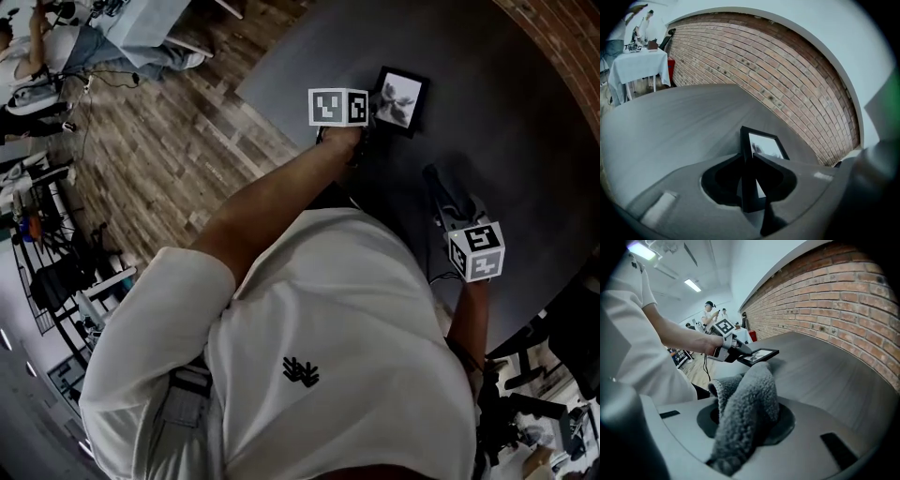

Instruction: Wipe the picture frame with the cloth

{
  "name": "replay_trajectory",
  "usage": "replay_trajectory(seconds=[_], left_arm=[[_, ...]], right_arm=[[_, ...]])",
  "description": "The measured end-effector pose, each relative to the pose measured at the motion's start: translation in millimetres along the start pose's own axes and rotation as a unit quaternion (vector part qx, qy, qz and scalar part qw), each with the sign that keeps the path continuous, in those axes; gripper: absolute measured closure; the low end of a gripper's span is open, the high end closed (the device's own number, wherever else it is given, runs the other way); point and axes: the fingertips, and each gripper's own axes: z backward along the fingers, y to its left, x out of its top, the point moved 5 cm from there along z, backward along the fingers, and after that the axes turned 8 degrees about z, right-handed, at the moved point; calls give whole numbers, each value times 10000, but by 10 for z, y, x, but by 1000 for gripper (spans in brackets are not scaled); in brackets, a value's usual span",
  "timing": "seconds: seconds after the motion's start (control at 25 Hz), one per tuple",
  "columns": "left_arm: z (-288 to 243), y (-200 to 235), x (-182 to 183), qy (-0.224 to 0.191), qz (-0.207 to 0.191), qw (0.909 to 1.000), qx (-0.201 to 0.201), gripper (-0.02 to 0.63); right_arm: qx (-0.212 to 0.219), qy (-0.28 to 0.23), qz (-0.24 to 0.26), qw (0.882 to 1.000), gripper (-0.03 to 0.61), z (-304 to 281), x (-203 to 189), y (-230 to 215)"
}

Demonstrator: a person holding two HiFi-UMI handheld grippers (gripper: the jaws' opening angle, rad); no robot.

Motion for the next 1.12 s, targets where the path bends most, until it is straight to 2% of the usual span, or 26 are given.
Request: replay_trajectory(seconds=[0.52,0.92,1.12], left_arm=[[-470,382,152,214,-305,9973,637,537],[-582,404,152,313,-771,9930,837,534],[-458,367,202,252,-865,9924,837,503]], right_arm=[[-137,105,-440,9989,485,17,-199,-116],[-155,-6,-500,9986,485,45,-267,-144],[-117,-92,-512,9986,485,40,-278,-111]])
